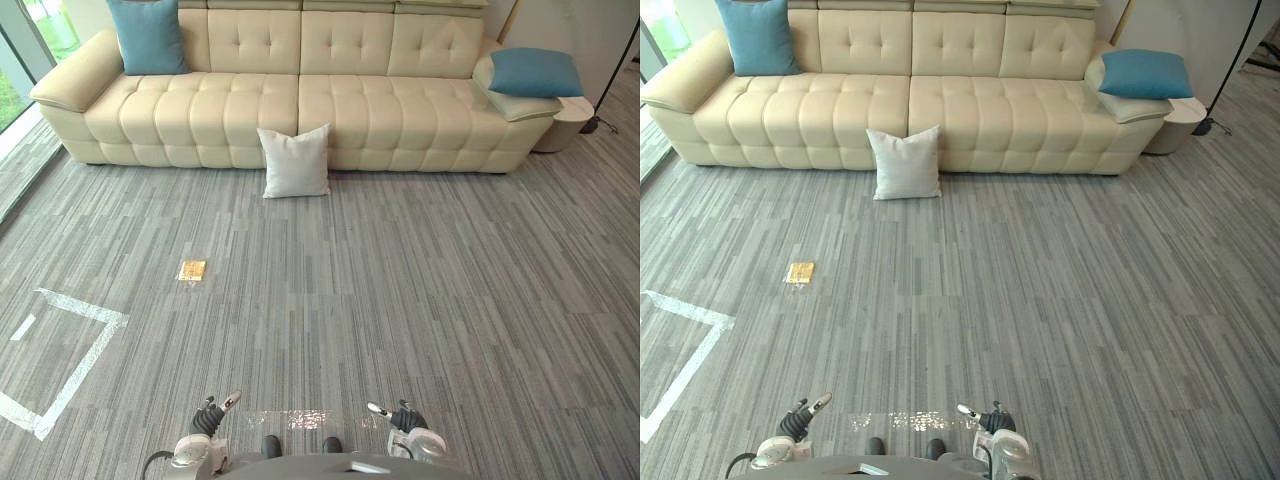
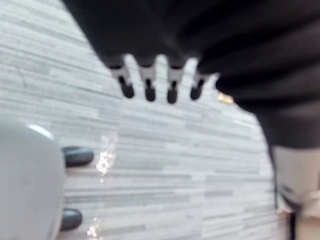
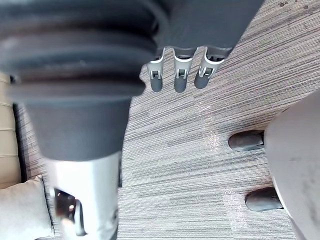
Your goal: Pick up cushions and gather them together orderly.
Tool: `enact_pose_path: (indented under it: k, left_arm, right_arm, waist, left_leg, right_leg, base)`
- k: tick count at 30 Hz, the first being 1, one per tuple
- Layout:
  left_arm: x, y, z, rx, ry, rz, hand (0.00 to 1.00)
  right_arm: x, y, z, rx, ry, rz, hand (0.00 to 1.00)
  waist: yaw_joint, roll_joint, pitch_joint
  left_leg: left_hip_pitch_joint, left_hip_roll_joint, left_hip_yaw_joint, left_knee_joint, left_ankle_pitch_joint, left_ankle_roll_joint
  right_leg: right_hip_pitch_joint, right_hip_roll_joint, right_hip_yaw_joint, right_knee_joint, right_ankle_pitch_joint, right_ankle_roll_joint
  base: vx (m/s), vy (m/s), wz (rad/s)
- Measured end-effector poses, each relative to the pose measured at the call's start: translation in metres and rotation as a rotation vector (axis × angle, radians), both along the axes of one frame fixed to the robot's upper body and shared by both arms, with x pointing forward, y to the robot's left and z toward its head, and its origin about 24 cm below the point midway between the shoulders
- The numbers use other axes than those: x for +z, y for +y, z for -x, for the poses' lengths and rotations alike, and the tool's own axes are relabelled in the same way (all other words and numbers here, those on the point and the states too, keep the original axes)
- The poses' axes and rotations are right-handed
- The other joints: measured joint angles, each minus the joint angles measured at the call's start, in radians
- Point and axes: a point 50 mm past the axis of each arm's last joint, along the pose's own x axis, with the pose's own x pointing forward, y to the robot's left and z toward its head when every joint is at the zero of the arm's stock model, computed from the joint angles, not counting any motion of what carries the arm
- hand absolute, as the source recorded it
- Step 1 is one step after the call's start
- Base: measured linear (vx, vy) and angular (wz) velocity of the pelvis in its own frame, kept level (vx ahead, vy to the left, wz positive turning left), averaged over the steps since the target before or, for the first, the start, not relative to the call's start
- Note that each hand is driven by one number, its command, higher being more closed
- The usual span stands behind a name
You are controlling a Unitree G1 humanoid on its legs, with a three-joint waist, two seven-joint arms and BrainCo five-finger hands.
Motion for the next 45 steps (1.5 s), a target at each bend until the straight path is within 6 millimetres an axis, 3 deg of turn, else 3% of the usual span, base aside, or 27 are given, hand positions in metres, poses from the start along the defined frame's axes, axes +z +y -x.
enact_pose_path:
  k: [9, 12, 14, 15, 17, 18, 21, 22, 24, 26, 27, 28, 29, 30, 31, 33, 35, 36, 37, 38, 39, 40, 41, 42, 43, 45]
  left_arm:
    - [0.0, 0.0, 0.0, -0.003, 0.001, 0.0, 0.0]
    - [0.0, 0.001, 0.0, -0.002, 0.001, 0.0, 0.0]
    - [0.002, 0.005, -0.003, 0.005, -0.012, -0.007, 0.0]
    - [0.003, 0.007, -0.005, 0.022, -0.024, -0.01, 0.0]
    - [0.008, 0.01, -0.013, 0.048, -0.064, -0.011, 0.0]
    - [0.009, 0.009, -0.015, 0.062, -0.082, -0.005, 0.0]
    - [0.01, 0.004, -0.019, 0.067, -0.1, 0.011, 0.0]
    - [0.011, 0.004, -0.019, 0.074, -0.107, 0.015, 0.0]
    - [0.012, 0.003, -0.024, 0.071, -0.121, 0.016, 0.0]
    - [0.013, 0.0, -0.027, 0.051, -0.125, 0.02, 0.0]
    - [0.014, 0.0, -0.03, 0.045, -0.132, 0.019, 0.0]
    - [0.016, 0.0, -0.037, 0.039, -0.149, 0.015, 0.0]
    - [0.019, 0.008, -0.042, 0.037, -0.163, -0.006, 0.0]
    - [0.02, 0.01, -0.043, 0.052, -0.175, -0.006, 0.0]
    - [0.02, 0.01, -0.043, 0.054, -0.175, -0.006, 0.0]
    - [0.018, 0.01, -0.039, 0.054, -0.161, -0.007, 0.0]
    - [0.015, 0.011, -0.031, 0.051, -0.132, -0.01, 0.0]
    - [0.013, 0.012, -0.025, 0.051, -0.109, -0.014, 0.0]
    - [0.012, 0.012, -0.022, 0.052, -0.1, -0.013, 0.0]
    - [0.01, 0.01, -0.019, 0.05, -0.088, -0.009, 0.0]
    - [0.01, 0.007, -0.018, 0.037, -0.085, -0.004, 0.0]
    - [0.01, 0.006, -0.018, 0.034, -0.084, -0.001, 0.0]
    - [0.01, 0.004, -0.019, 0.031, -0.086, 0.003, 0.0]
    - [0.01, 0.003, -0.02, 0.031, -0.088, 0.005, 0.0]
    - [0.01, 0.0, -0.023, 0.025, -0.092, 0.011, 0.0]
    - [0.009, -0.004, -0.023, -0.002, -0.087, 0.012, 0.0]
  right_arm:
    - [-0.001, -0.002, 0.006, -0.017, 0.01, 0.0, 0.0]
    - [-0.001, -0.005, 0.006, -0.044, 0.003, -0.005, 0.0]
    - [0.0, -0.005, 0.005, -0.045, -0.002, -0.007, 0.0]
    - [0.0, -0.006, 0.005, -0.048, -0.005, -0.006, 0.0]
    - [0.002, -0.009, 0.003, -0.049, -0.017, 0.001, 0.0]
    - [0.004, -0.011, 0.0, -0.045, -0.03, 0.009, 0.0]
    - [0.006, -0.021, -0.002, -0.043, -0.033, 0.034, 0.0]
    - [0.006, -0.022, -0.002, -0.038, -0.033, 0.038, 0.0]
    - [0.006, -0.023, -0.003, -0.036, -0.034, 0.043, 0.0]
    - [0.008, -0.025, -0.006, -0.035, -0.039, 0.054, 0.0]
    - [0.009, -0.025, -0.009, -0.031, -0.047, 0.055, 0.0]
    - [0.009, -0.019, -0.014, -0.017, -0.055, 0.043, 0.0]
    - [0.013, -0.007, -0.029, 0.008, -0.096, 0.019, 0.0]
    - [0.014, 0.0, -0.033, 0.014, -0.106, 0.001, 0.0]
    - [0.014, 0.0, -0.034, 0.015, -0.107, 0.0, 0.0]
    - [0.014, 0.001, -0.035, 0.02, -0.113, -0.003, 0.0]
    - [0.015, 0.004, -0.037, 0.037, -0.12, -0.016, 0.0]
    - [0.014, 0.006, -0.035, 0.047, -0.116, -0.02, 0.0]
    - [0.014, 0.007, -0.035, 0.058, -0.118, -0.02, 0.0]
    - [0.018, 0.004, -0.04, 0.073, -0.148, -0.004, 0.0]
    - [0.022, 0.002, -0.044, 0.084, -0.172, 0.008, 0.0]
    - [0.023, 0.001, -0.045, 0.083, -0.178, 0.011, 0.0]
    - [0.024, 0.001, -0.046, 0.083, -0.19, 0.013, 0.0]
    - [0.025, 0.001, -0.046, 0.083, -0.195, 0.014, 0.0]
    - [0.026, -0.001, -0.047, 0.081, -0.21, 0.019, 0.0]
    - [0.027, -0.002, -0.046, 0.074, -0.217, 0.02, 0.0]
  waist:
    - [-0.005, -0.003, -0.002]
    - [-0.007, -0.003, -0.002]
    - [-0.003, -0.011, 0.005]
    - [0.004, -0.008, 0.01]
    - [0.011, -0.011, 0.04]
    - [0.018, 0.0, 0.054]
    - [0.022, 0.028, 0.063]
    - [0.026, 0.028, 0.064]
    - [0.027, 0.027, 0.068]
    - [0.034, 0.039, 0.078]
    - [0.046, 0.036, 0.079]
    - [0.051, 0.016, 0.086]
    - [0.048, -0.002, 0.087]
    - [0.046, -0.022, 0.086]
    - [0.047, -0.025, 0.085]
    - [0.055, -0.028, 0.085]
    - [0.034, -0.033, 0.089]
    - [0.027, -0.034, 0.09]
    - [0.025, -0.032, 0.092]
    - [0.018, -0.021, 0.098]
    - [0.008, -0.002, 0.111]
    - [0.001, 0.008, 0.116]
    - [-0.007, 0.007, 0.119]
    - [-0.008, 0.006, 0.121]
    - [-0.017, 0.007, 0.121]
    - [-0.039, 0.005, 0.121]
  left_leg:
    - [-0.013, 0.002, -0.005, 0.0, -0.016, -0.014]
    - [-0.019, 0.015, 0.026, 0.018, -0.051, -0.022]
    - [-0.074, 0.034, 0.058, 0.163, -0.123, -0.054]
    - [-0.121, 0.056, 0.077, 0.296, -0.17, -0.085]
    - [-0.238, 0.094, 0.137, 0.614, -0.175, -0.098]
    - [-0.304, 0.125, 0.139, 0.761, -0.218, -0.108]
    - [-0.378, 0.148, 0.136, 0.764, -0.267, -0.092]
    - [-0.408, 0.146, 0.136, 0.707, -0.266, -0.092]
    - [-0.446, 0.126, 0.127, 0.52, -0.202, -0.098]
    - [-0.438, 0.109, 0.109, 0.256, -0.017, -0.107]
    - [-0.432, 0.096, 0.114, 0.262, 0.067, -0.065]
    - [-0.445, 0.078, 0.127, 0.298, 0.03, -0.028]
    - [-0.492, 0.069, 0.123, 0.386, -0.028, 0.008]
    - [-0.505, 0.06, 0.135, 0.471, -0.086, 0.048]
    - [-0.503, 0.056, 0.135, 0.487, -0.105, 0.052]
    - [-0.438, 0.044, 0.153, 0.531, -0.197, 0.066]
    - [-0.332, 0.024, 0.156, 0.511, -0.27, 0.074]
    - [-0.256, 0.016, 0.156, 0.484, -0.295, 0.075]
    - [-0.205, 0.013, 0.157, 0.454, -0.3, 0.076]
    - [-0.113, 0.011, 0.152, 0.384, -0.299, 0.076]
    - [-0.019, 0.023, 0.135, 0.321, -0.295, 0.069]
    - [0.005, 0.03, 0.13, 0.306, -0.294, 0.068]
    - [0.05, 0.042, 0.12, 0.286, -0.294, 0.068]
    - [0.064, 0.047, 0.115, 0.281, -0.294, 0.068]
    - [0.09, 0.065, 0.093, 0.266, -0.294, 0.067]
    - [0.144, 0.09, 0.051, 0.221, -0.297, 0.046]
  right_leg:
    - [-0.002, 0.002, -0.008, 0.002, -0.012, -0.005]
    - [-0.031, 0.0, -0.012, 0.067, -0.063, -0.014]
    - [-0.061, -0.006, -0.009, 0.135, -0.115, -0.021]
    - [-0.07, -0.007, -0.003, 0.175, -0.147, -0.027]
    - [-0.033, -0.023, 0.012, 0.209, -0.186, -0.044]
    - [-0.012, -0.023, 0.019, 0.216, -0.207, -0.049]
    - [0.009, -0.039, 0.039, 0.214, -0.234, -0.04]
    - [0.013, -0.058, 0.049, 0.211, -0.247, -0.03]
    - [0.032, -0.099, 0.054, 0.194, -0.272, 0.001]
    - [0.087, -0.126, 0.062, 0.145, -0.302, 0.035]
    - [0.103, -0.14, 0.071, 0.133, -0.312, 0.034]
    - [0.103, -0.158, 0.084, 0.136, -0.301, 0.01]
    - [0.078, -0.169, 0.108, 0.168, -0.252, 0.017]
    - [0.065, -0.189, 0.139, 0.234, -0.246, 0.031]
    - [0.062, -0.193, 0.147, 0.257, -0.245, 0.035]
    - [0.006, -0.206, 0.184, 0.49, -0.206, 0.111]
    - [-0.133, -0.212, 0.221, 0.875, -0.082, 0.228]
    - [-0.223, -0.213, 0.198, 1.084, -0.108, 0.2]
    - [-0.265, -0.21, 0.17, 1.158, -0.138, 0.161]
    - [-0.325, -0.202, 0.103, 1.217, -0.196, 0.094]
    - [-0.371, -0.178, 0.017, 1.168, -0.259, 0.06]
    - [-0.384, -0.169, -0.007, 1.131, -0.279, 0.046]
    - [-0.432, -0.15, -0.051, 1.02, -0.314, 0.023]
    - [-0.45, -0.142, -0.06, 0.968, -0.317, 0.017]
    - [-0.494, -0.117, -0.064, 0.817, -0.305, 0.016]
    - [-0.512, -0.102, -0.06, 0.494, -0.164, 0.024]
  base:
    - [0.0, -0.001, 0.01]
    - [0.04, -0.027, 0.08]
    - [0.1, -0.035, 0.04]
    - [0.11, -0.053, -0.06]
    - [0.17, -0.058, -0.1]
    - [0.15, -0.018, -0.18]
    - [0.17, 0.076, -0.23]
    - [0.3, 0.161, -0.27]
    - [0.46, 0.248, -0.16]
    - [0.48, 0.28, -0.12]
    - [0.41, 0.228, -0.22]
    - [0.63, 0.323, -0.09]
    - [0.63, 0.301, 0.08]
    - [0.65, 0.307, 0.17]
    - [0.44, 0.193, 0.06]
    - [0.49, 0.223, -0.16]
    - [0.58, 0.225, -0.15]
    - [0.45, 0.112, -0.09]
    - [0.55, 0.075, -0.14]
    - [0.55, 0.031, -0.01]
    - [0.54, 0.004, 0.1]
    - [0.45, -0.059, 0.32]
    - [0.36, -0.082, 0.3]
    - [0.45, -0.139, 0.48]
    - [0.47, -0.179, 0.75]
    - [0.51, -0.227, 0.92]
